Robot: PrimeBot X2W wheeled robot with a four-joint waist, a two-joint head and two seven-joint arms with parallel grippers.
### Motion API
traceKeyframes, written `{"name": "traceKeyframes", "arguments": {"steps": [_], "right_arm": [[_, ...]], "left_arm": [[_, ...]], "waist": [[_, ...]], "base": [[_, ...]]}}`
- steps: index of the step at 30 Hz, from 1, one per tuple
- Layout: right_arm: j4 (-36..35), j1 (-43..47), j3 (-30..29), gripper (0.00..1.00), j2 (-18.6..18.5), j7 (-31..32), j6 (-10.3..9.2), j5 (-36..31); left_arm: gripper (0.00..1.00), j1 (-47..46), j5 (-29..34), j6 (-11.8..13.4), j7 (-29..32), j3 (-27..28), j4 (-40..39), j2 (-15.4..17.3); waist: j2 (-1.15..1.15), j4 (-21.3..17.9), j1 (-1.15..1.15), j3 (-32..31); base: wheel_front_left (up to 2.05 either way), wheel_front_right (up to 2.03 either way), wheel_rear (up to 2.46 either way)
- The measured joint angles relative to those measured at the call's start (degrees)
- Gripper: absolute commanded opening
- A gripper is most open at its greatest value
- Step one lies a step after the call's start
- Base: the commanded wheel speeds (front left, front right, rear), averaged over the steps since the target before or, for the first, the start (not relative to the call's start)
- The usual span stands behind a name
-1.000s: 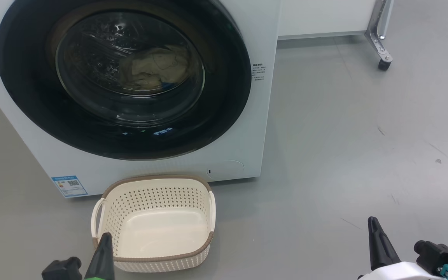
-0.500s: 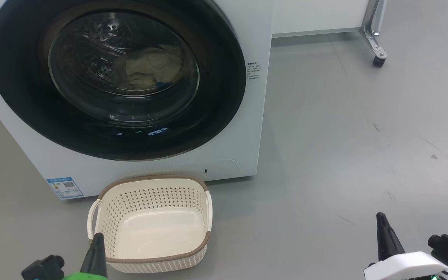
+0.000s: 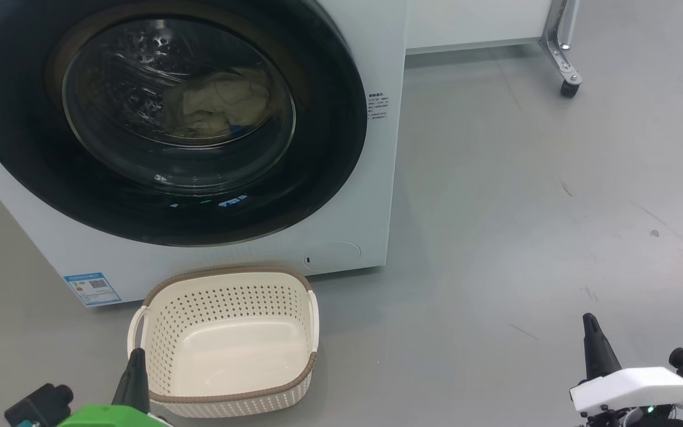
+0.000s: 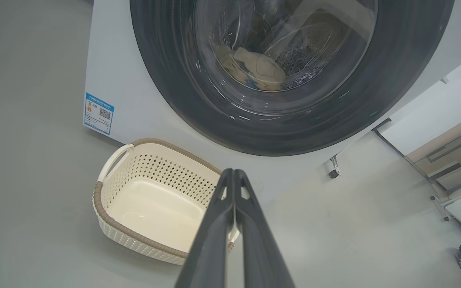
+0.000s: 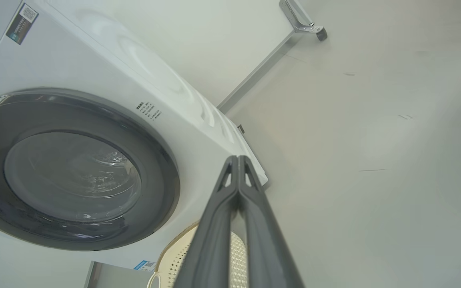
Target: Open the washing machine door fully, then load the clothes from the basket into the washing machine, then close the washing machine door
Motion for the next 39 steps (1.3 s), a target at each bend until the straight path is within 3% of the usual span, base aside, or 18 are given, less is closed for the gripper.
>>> {"name": "traceKeyframes", "arguments": {"steps": [39], "right_arm": [[5.5, -7.0, -6.9, 0.00, 0.7, 6.3, 3.68, 27.6]], "left_arm": [[0.00, -4.8, -28.6, -4.5, 7.5, 7.0, 1.9, -0.5]], "waist": [[0.00, -2.7, 0.00, 0.7]], "base": [[0.00, 0.00, 0.00]]}}
